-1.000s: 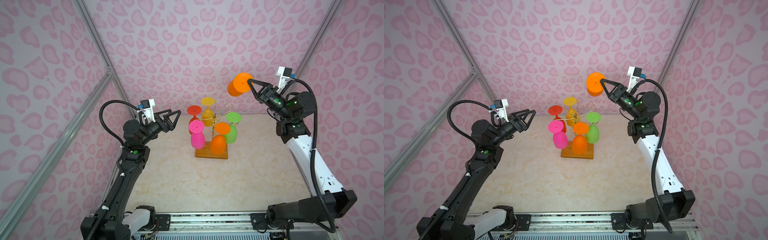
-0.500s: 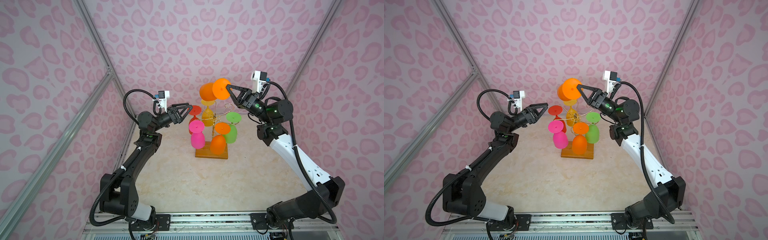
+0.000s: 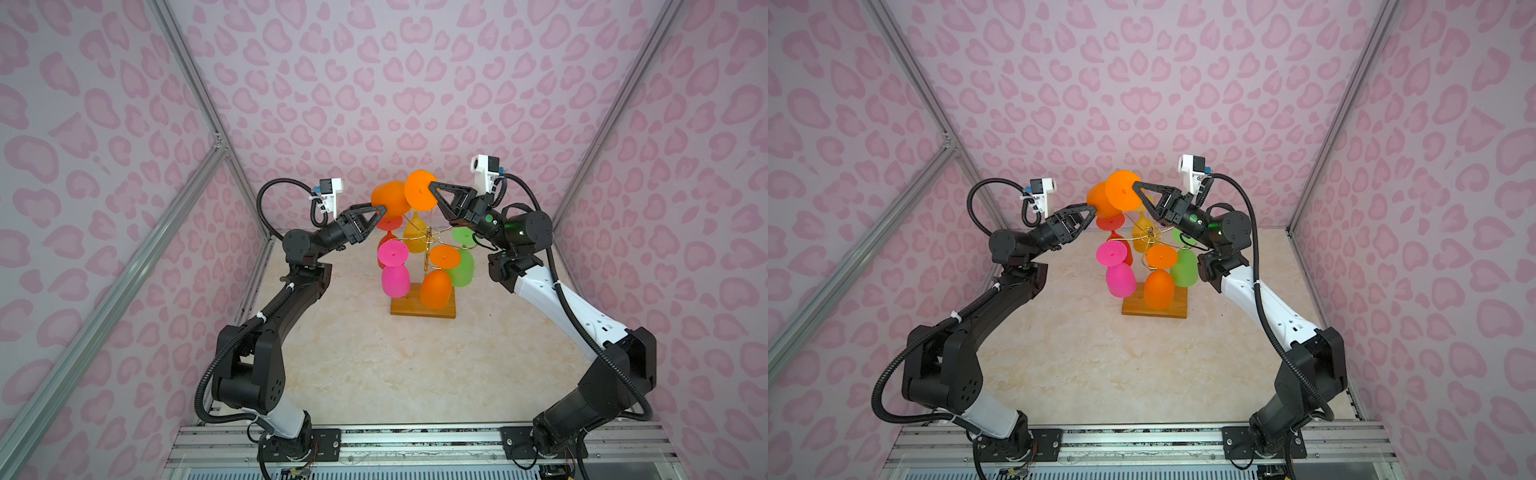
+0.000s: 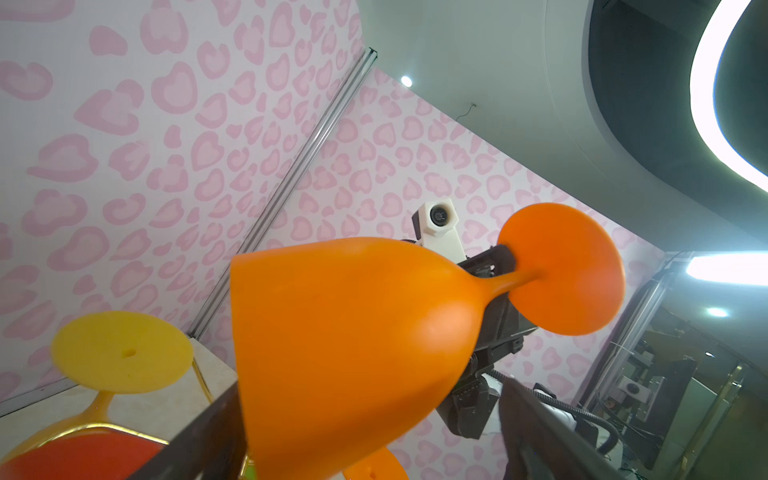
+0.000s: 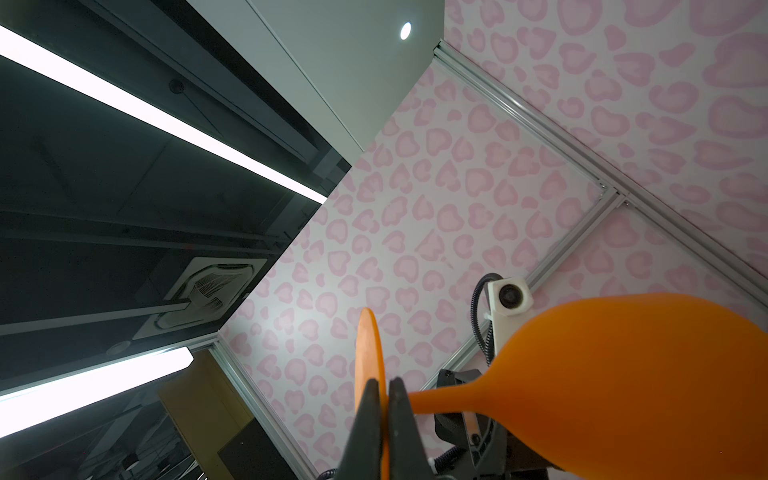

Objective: Take the wine glass off the wine glass rack
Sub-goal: 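Lift the orange glass off the hook with the right gripper while the left reaches in, then grasp the orange glass bowl with the left gripper and open the right gripper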

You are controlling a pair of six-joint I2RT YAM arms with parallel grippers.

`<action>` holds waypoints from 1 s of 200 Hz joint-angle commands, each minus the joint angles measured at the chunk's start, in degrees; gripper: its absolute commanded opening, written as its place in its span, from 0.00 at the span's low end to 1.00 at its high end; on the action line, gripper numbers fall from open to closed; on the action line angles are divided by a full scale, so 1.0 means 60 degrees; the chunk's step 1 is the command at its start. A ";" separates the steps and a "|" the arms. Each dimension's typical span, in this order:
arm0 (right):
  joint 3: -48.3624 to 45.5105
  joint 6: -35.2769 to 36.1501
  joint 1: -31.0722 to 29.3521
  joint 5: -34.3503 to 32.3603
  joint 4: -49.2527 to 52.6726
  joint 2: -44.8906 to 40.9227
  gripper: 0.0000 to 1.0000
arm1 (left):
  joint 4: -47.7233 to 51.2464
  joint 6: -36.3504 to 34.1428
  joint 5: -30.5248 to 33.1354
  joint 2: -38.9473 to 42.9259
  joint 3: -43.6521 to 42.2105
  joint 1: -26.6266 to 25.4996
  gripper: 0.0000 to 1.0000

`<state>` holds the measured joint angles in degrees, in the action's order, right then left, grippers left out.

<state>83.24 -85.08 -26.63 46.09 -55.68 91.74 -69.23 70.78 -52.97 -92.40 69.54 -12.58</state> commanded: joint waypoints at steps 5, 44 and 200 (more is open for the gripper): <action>0.0063 -0.0671 0.0035 0.0000 -0.1121 0.0244 0.00 | -0.0905 0.0414 -0.0121 -0.0040 0.0114 -0.0072 0.79; 0.0233 -0.1694 0.0287 -0.0146 -0.2077 0.0623 0.00 | -0.1268 0.0725 -0.0166 0.0129 0.0060 -0.0146 0.52; 0.0528 -0.2661 0.1673 0.0139 -0.2784 0.1195 0.39 | -0.1305 0.0428 -0.0458 0.1626 -0.0191 -0.0632 0.02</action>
<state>84.64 -102.24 -17.89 45.23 -70.94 99.24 -77.14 76.36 -54.17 -84.93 68.79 -15.79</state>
